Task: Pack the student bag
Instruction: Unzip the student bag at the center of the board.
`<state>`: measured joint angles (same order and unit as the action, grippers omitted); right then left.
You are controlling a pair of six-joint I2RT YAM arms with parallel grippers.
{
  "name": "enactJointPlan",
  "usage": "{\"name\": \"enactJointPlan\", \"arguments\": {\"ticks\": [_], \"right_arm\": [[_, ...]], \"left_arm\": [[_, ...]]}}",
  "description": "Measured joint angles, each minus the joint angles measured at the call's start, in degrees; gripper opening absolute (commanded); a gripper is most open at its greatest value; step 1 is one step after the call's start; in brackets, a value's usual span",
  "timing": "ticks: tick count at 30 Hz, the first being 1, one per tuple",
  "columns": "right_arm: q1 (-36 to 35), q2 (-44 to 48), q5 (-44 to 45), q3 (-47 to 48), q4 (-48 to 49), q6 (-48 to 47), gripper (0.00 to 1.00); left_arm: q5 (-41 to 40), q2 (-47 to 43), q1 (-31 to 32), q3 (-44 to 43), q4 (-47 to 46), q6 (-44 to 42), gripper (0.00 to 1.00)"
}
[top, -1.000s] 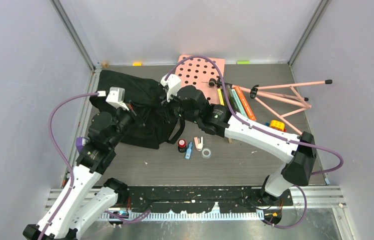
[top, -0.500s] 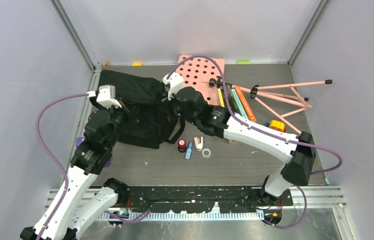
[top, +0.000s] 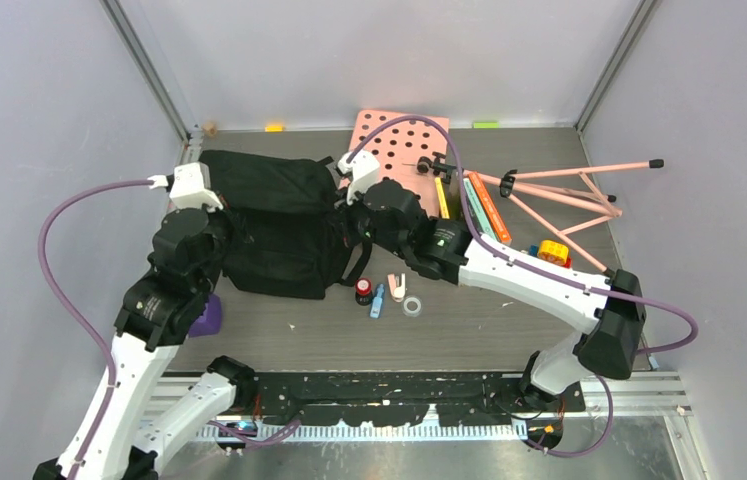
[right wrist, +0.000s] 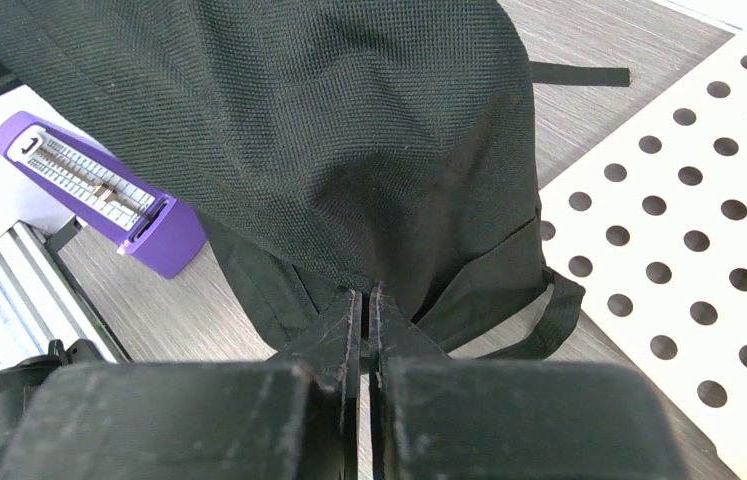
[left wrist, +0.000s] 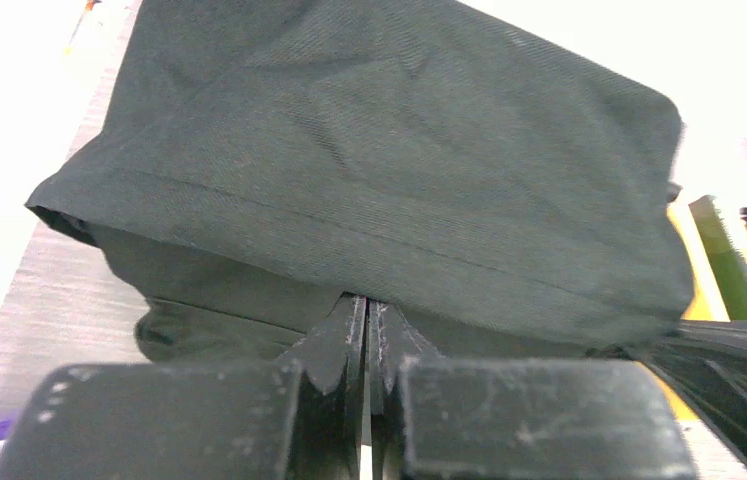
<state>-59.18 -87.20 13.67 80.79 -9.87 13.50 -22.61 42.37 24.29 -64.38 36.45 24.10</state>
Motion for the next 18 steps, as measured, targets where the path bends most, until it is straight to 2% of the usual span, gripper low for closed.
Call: {"name": "enactJointPlan", "arguments": {"ticks": [4,13,18], "right_arm": [[0.0,1.4,-0.6,-1.3,0.1,0.1,0.00],[0.0,3.3,0.4,-2.9,0.1,0.2,0.00],[0.0,4.9,2.1,-3.0,-0.1,0.0,0.00]], "left_arm": [[0.4,1.8,-2.6,-0.1,2.6,-0.6,0.00],[8.7,3.7,-15.8,-0.4,4.5,-0.8,0.00],[10.1,4.2,-18.1,-2.1,5.2,-2.1,0.00]]}}
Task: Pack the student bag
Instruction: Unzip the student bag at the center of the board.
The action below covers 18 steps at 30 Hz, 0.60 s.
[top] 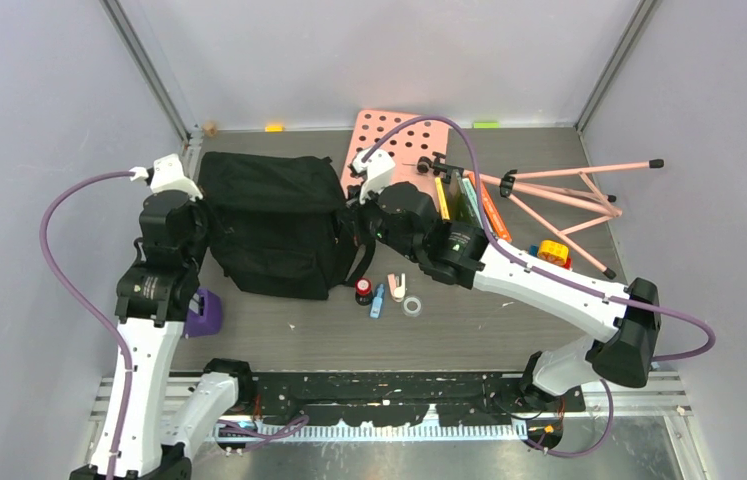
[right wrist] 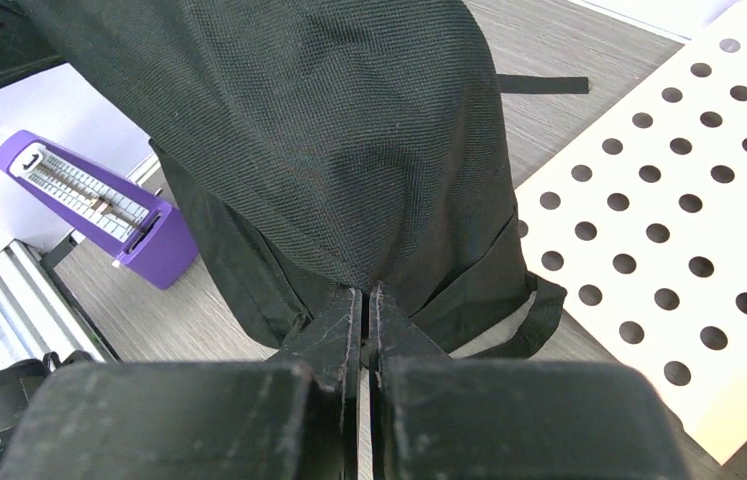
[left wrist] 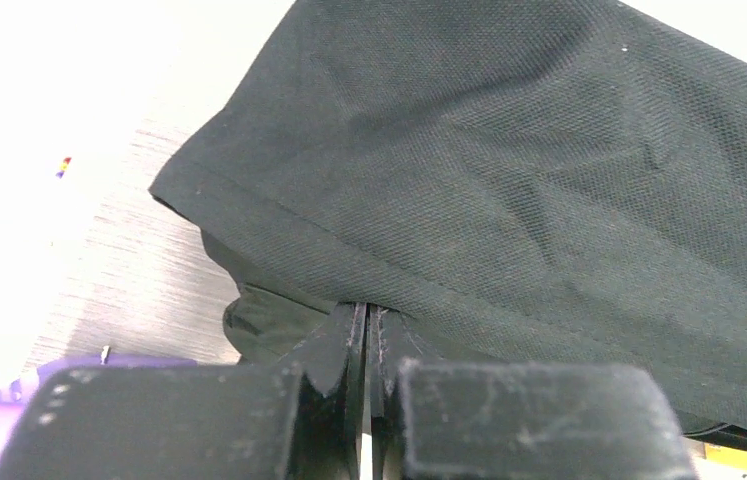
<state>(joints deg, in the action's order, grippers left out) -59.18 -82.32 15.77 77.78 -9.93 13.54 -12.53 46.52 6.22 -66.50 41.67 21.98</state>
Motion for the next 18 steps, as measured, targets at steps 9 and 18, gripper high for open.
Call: {"name": "enactJointPlan", "arguments": {"ticks": [9,18], "right_arm": [[0.0,0.2,-0.1,0.0,-0.8,-1.9,0.17],[0.2,4.5,-10.1,0.0,-1.9,-11.5,0.80]], "left_arm": [[2.3,-3.4,-1.3,2.2,-0.3,-1.3,0.00],[9.4,-9.0,-1.7,6.0,-3.0,-4.8,0.00]]}}
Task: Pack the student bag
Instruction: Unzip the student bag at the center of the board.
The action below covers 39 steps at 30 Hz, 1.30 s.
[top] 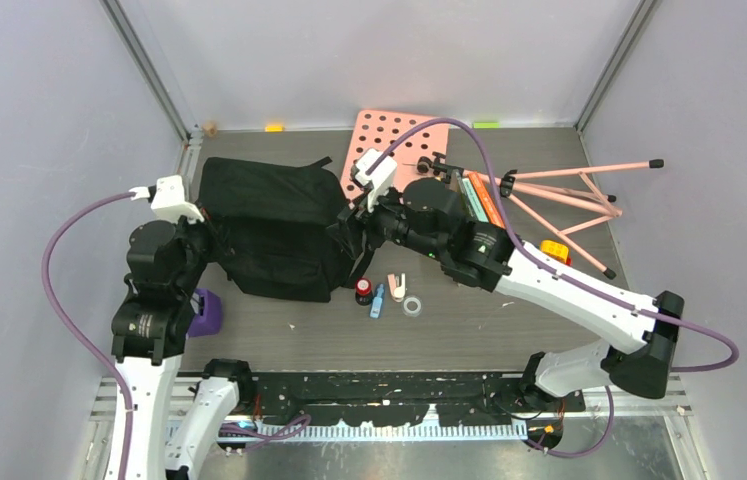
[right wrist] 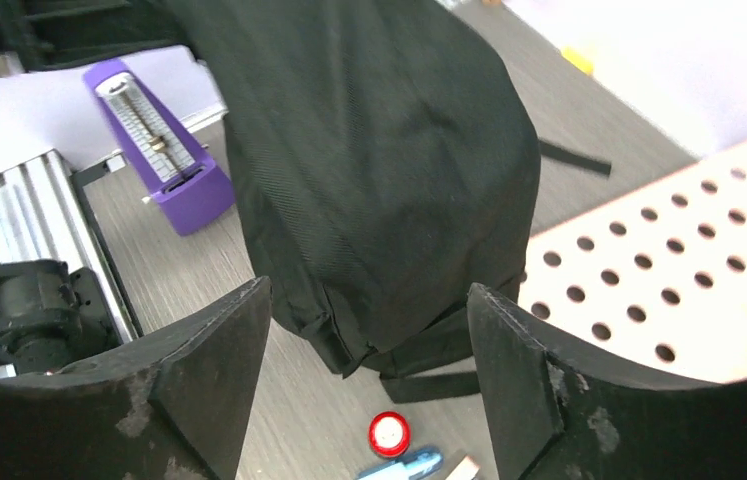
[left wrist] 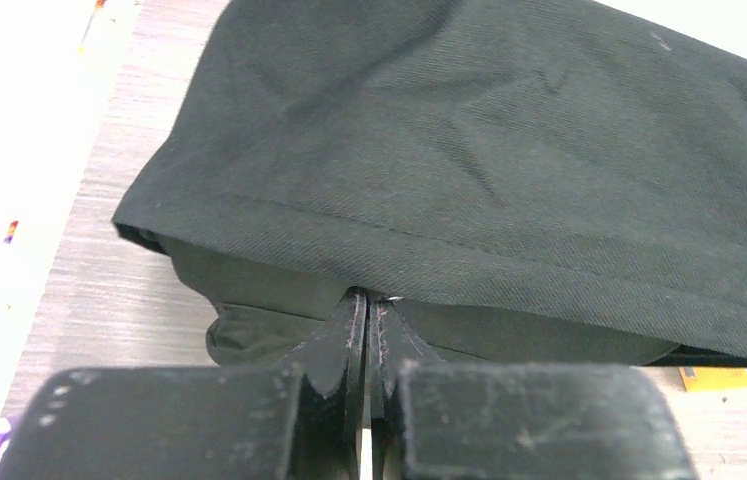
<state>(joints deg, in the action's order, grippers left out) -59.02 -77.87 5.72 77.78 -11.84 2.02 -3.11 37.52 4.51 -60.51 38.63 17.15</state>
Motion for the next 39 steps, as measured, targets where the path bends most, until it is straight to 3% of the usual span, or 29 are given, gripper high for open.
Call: {"name": "enactJointPlan", "arguments": {"ticks": [5,10,17,23,32,39], "right_arm": [[-0.8,0.9,-5.4,2.6,0.2,-5.2,0.83],[-4.7,-5.0,-5.2,10.4,-1.8,-12.0,0.84],[-12.7,-16.4,4.0,20.0,-6.7,-23.2,0.86],[-13.6,-22.9,10.7,24.4,-9.4,-30.6,0.85],[-15.3,-27.1,25.7,25.4,-3.0,-43.3,0.77],[-17.3,-27.1,29.1,24.7,1.6,-49.5,0.74]], "left_arm": [[4.6,0.1,0.0,0.6,-1.2,-2.3,0.00],[6.3,-0.5,0.0,2.2,-2.7,-3.1,0.00],[6.3,-3.3,0.0,5.2,-5.2,-4.6,0.00],[6.2,-4.3,0.0,6.9,-6.3,-4.8,0.00],[5.8,-5.0,0.0,7.4,-7.2,-5.7,0.00],[5.7,-4.4,0.0,7.4,-7.8,-5.7,0.00]]}}
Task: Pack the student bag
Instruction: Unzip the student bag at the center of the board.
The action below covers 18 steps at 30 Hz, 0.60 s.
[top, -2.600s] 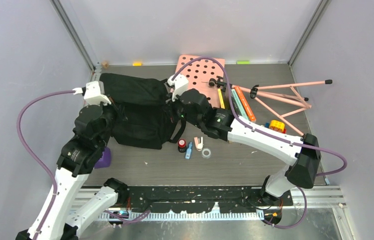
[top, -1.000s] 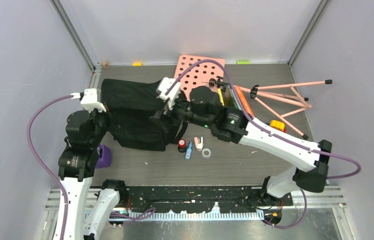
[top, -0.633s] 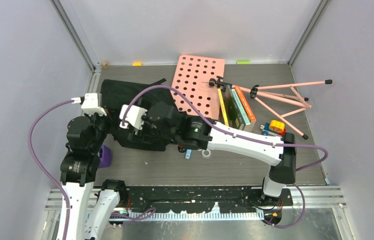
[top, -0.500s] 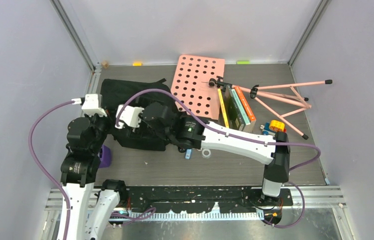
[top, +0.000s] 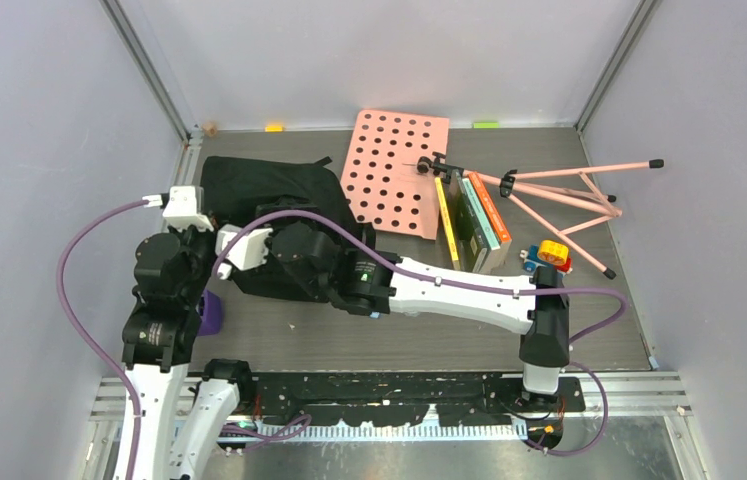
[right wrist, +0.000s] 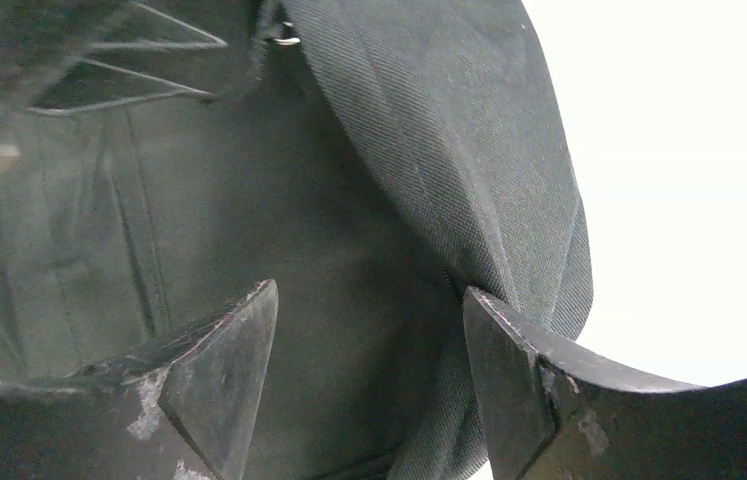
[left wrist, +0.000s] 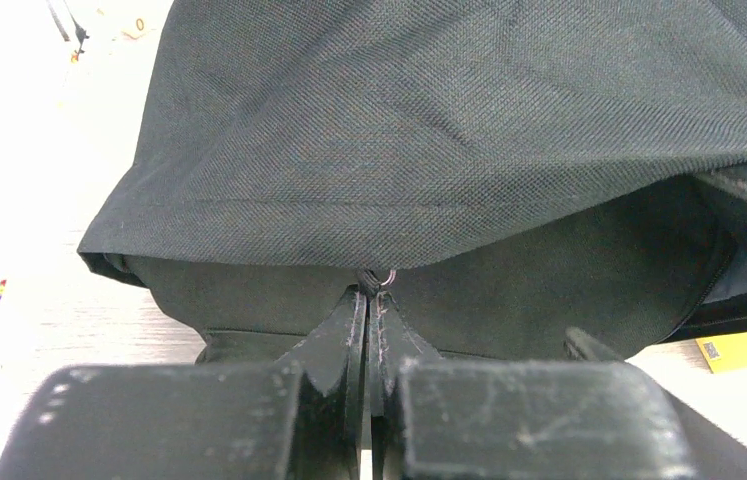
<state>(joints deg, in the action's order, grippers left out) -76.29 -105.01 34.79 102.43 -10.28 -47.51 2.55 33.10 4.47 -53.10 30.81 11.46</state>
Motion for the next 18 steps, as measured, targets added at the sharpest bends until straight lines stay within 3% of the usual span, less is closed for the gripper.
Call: {"name": "enactJointPlan", "arguments": {"ticks": [10,18], "right_arm": [[-3.3,1.3,-4.0,-0.2,-1.8,0.0,0.81],[-2.1,2.3,-5.2,-0.1,-2.0,0.5,0.86]], "left_arm": [[-0.5,0.1,0.0,0.5,-0.7,0.0,0.00],[-0.8,-0.2,0.0,1.0,-1.0,0.1,0.00]]}}
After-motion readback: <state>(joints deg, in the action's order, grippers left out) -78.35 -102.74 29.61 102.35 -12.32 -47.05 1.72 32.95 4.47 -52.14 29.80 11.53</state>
